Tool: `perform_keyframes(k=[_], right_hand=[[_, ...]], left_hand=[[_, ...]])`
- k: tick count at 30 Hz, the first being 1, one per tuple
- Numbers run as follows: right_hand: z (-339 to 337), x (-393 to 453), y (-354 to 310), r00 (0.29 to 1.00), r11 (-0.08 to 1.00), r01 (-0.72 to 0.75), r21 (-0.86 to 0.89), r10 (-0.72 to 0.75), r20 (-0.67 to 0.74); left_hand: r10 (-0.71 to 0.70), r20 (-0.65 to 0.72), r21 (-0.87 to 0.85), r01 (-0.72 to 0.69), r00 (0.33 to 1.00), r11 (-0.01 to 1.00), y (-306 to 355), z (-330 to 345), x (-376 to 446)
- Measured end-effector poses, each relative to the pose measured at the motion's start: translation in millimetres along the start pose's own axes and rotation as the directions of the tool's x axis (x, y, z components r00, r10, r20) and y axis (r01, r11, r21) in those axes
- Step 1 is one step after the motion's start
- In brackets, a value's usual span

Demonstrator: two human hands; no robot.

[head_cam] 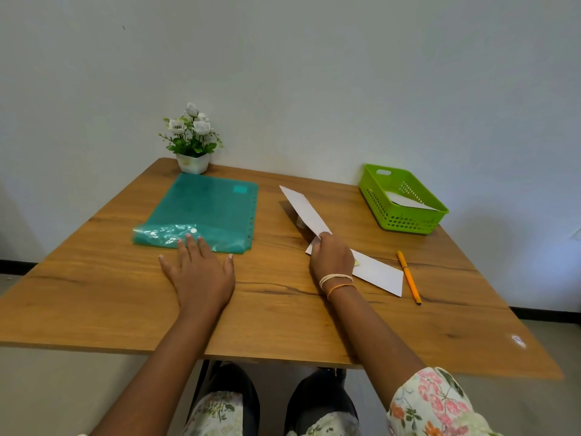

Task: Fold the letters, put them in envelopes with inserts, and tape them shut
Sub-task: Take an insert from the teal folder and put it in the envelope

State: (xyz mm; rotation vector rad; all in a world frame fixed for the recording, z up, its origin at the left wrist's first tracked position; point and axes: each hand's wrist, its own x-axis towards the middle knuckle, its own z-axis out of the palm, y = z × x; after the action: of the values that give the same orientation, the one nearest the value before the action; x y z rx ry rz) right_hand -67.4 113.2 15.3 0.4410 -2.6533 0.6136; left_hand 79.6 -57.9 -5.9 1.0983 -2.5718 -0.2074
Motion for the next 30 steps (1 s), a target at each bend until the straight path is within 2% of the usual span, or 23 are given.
perform_keyframes(k=[3, 5, 7, 9, 12, 15, 17, 18, 21, 23, 26, 30], right_hand=[[-1, -8, -3, 0.963, 0.981, 0.193, 0.030, -0.184, -0.195], [2, -18, -14, 0.919, 0.945, 0.325, -0.035, -0.324, -0.222], [4, -31, -29, 0.903, 0.915, 0.392, -0.100, -0.403, -0.148], [7, -43, -44, 0.904, 0.897, 0.422, -0.130, -0.427, -0.006], [11, -56, -57, 0.882, 0.889, 0.451, -0.072, -0.432, 0.189], [3, -57, -57, 0.849, 0.914, 0.381, 0.143, -0.407, 0.338], [-10, -48, -50, 0.870, 0.921, 0.259, 0.292, -0.353, 0.343], [-15, -41, -45, 0.892, 0.927, 0.210, 0.311, -0.312, 0.327], [-23, -18, -23, 0.946, 0.972, 0.070, 0.226, -0.136, 0.293], [-28, -2, -4, 0.947, 0.984, -0.055, 0.172, -0.003, 0.322], [-35, 20, 26, 0.901, 0.997, -0.080, 0.021, 0.064, 0.429], [-41, 39, 52, 0.811, 0.988, -0.076, -0.133, 0.139, 0.569]], left_hand=[[0.230, -0.063, -0.052, -0.233, 0.971, 0.971, 3, 0, 0], [0.352, -0.090, -0.077, -0.359, 0.932, 0.930, 6, 0, -1], [0.400, -0.111, -0.130, -0.412, 0.910, 0.902, 7, 0, -2], [0.424, -0.126, -0.178, -0.440, 0.897, 0.880, 5, -1, -4], [0.481, -0.143, -0.228, -0.501, 0.865, 0.834, 4, -1, -5], [0.519, -0.183, -0.288, -0.551, 0.835, 0.783, 5, 0, -3], [0.500, -0.204, -0.352, -0.540, 0.842, 0.765, 12, 0, -5], [0.479, -0.201, -0.394, -0.518, 0.855, 0.759, 18, -1, -6], [0.455, -0.127, -0.465, -0.458, 0.881, 0.757, 46, -5, -8], [0.473, 0.035, -0.469, -0.404, 0.880, 0.785, 63, -3, -6], [0.491, 0.228, -0.335, -0.406, 0.841, 0.850, 71, 5, -5], [0.530, 0.205, -0.264, -0.475, 0.823, 0.839, 67, 8, -7]])
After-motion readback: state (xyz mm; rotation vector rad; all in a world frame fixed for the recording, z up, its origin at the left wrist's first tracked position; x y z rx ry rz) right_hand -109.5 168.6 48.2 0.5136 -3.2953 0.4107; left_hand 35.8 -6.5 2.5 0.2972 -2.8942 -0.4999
